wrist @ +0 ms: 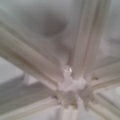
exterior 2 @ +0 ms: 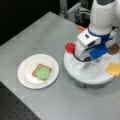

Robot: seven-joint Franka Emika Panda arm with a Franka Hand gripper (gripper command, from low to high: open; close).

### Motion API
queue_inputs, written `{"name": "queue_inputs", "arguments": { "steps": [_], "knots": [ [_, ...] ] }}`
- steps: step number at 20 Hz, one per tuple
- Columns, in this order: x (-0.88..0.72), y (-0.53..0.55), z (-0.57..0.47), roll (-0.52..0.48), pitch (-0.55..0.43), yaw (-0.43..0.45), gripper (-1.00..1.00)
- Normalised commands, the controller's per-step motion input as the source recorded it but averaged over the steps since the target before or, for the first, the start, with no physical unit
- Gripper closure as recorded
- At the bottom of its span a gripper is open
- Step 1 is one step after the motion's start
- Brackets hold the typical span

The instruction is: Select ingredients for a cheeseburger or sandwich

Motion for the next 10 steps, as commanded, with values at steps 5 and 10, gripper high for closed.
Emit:
{"name": "queue_inputs", "arguments": {
  "steps": [5, 10],
  "knots": [
    [-0.07, -0.04, 0.31, 0.120, 0.148, -0.430, -1.00],
    [-0.05, -0.05, 0.29, 0.100, 0.066, -0.547, -1.00]
  ]
}}
